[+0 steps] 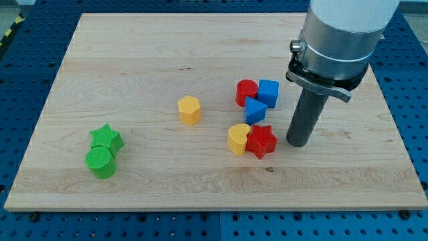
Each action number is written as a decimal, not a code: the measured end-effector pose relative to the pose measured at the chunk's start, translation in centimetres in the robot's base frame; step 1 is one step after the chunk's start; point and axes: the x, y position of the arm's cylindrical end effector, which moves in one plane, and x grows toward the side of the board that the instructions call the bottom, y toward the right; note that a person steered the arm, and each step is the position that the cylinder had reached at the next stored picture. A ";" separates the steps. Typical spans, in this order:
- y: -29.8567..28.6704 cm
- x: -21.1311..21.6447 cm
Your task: Push red star along with the yellow heart a bit left
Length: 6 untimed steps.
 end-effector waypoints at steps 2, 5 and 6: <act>0.6 4.6; -6.3 0.4; -5.1 1.6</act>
